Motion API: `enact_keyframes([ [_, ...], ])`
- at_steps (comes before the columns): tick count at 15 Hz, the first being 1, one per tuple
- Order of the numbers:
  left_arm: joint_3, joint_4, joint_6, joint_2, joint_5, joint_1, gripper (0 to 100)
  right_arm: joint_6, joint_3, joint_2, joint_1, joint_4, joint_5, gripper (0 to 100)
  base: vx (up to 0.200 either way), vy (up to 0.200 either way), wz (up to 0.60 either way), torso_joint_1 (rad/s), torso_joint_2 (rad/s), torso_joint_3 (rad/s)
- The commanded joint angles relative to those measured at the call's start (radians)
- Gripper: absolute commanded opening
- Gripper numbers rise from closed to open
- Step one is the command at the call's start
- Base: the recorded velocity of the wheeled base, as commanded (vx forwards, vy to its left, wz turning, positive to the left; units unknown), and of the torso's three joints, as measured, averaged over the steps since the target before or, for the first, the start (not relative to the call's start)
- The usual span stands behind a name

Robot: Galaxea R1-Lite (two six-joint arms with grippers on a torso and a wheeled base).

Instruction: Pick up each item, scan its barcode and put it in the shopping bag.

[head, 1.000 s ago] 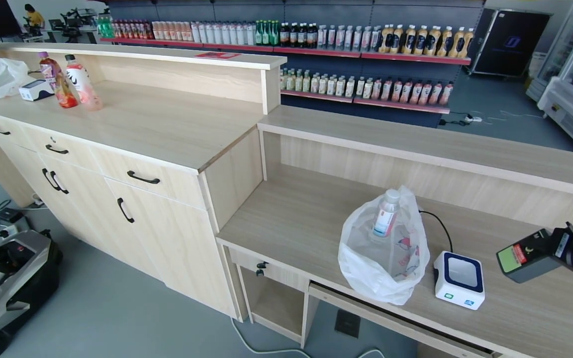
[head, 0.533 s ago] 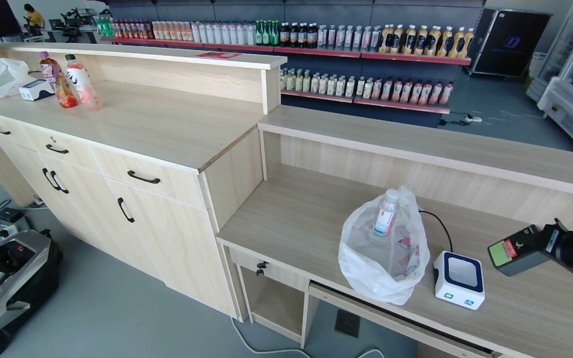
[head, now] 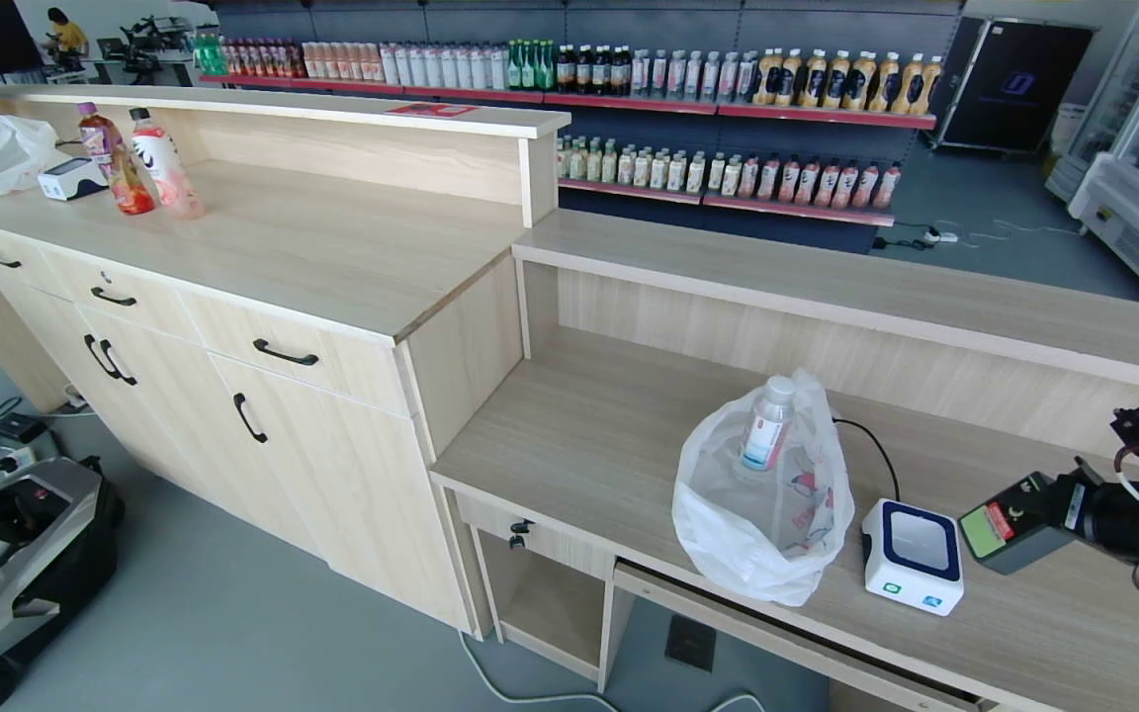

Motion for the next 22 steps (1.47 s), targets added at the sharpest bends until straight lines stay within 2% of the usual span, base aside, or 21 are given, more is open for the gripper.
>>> enact_keyframes([
  [1, 0.000, 0.000, 0.000, 0.000, 0.000, 0.000, 100, 0.000, -0.007, 0.028, 0.001, -0.012, 0.002, 0, 0.000, 0.000, 0.00, 0.000, 0.00, 0.000],
  [4, 0.000, 0.000, 0.000, 0.000, 0.000, 0.000, 100, 0.006, -0.010, 0.063, 0.013, -0.078, 0.003, 0, 0.000, 0.000, 0.00, 0.000, 0.00, 0.000],
  [8, 0.000, 0.000, 0.000, 0.000, 0.000, 0.000, 100, 0.006, -0.020, 0.095, 0.025, -0.091, 0.003, 0, 0.000, 0.000, 0.00, 0.000, 0.00, 0.000],
  [13, 0.000, 0.000, 0.000, 0.000, 0.000, 0.000, 100, 0.008, -0.013, 0.127, 0.039, -0.171, 0.048, 0, 0.000, 0.000, 0.00, 0.000, 0.00, 0.000],
  [22, 0.000, 0.000, 0.000, 0.000, 0.000, 0.000, 100, 0.014, -0.029, 0.179, 0.061, -0.208, 0.048, 0, 0.000, 0.000, 0.00, 0.000, 0.00, 0.000],
])
